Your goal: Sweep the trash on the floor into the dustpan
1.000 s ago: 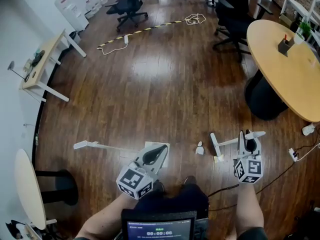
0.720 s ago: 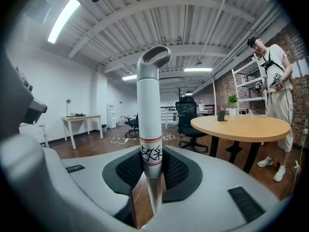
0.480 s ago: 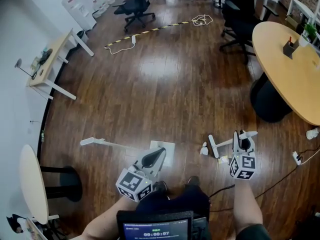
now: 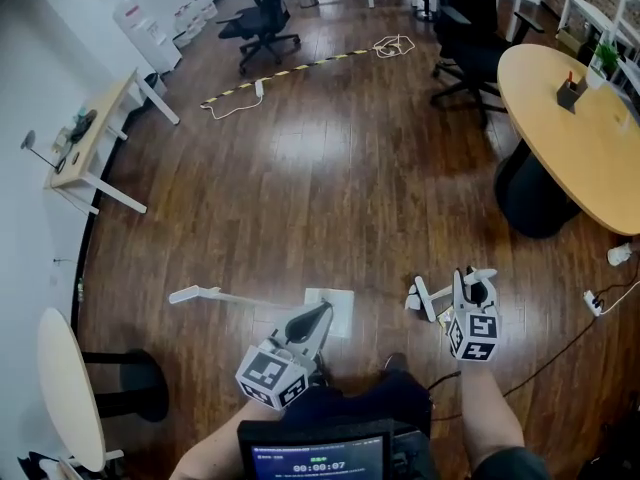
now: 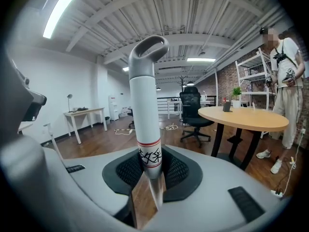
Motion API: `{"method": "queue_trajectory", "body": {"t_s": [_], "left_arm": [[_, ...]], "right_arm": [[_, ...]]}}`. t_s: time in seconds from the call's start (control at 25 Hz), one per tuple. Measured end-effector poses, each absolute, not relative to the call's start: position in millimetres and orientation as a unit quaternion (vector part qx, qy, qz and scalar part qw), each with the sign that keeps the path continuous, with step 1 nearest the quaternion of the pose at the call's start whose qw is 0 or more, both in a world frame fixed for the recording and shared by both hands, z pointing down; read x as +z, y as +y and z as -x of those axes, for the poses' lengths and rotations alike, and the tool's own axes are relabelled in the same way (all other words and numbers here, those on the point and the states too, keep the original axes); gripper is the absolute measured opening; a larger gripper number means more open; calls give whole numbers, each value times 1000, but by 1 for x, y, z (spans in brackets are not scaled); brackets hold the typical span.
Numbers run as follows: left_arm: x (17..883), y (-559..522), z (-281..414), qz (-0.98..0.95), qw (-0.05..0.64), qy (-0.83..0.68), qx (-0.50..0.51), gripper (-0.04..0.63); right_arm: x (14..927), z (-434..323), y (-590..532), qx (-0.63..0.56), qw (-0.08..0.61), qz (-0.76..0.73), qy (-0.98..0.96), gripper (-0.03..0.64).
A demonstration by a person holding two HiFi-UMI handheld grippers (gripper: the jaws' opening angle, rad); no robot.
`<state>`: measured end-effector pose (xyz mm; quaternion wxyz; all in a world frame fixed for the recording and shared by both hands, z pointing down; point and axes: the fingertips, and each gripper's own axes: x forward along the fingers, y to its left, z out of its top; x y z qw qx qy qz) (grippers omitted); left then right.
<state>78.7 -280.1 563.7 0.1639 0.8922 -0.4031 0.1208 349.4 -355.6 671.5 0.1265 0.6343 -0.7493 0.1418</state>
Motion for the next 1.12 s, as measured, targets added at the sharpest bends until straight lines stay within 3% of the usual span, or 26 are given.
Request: {"method": "queue_trajectory", "body": {"t_s": [0.64,1.12], "left_arm": [[582,-274,137,-927,153,-316,134,15],[597,-278,243,-936,149,-294,127,15]], "right_arm": [[679,-123,-323,164,149,-675,-704,109],[688,27,-315,189,156,-670,-701,110]]}}
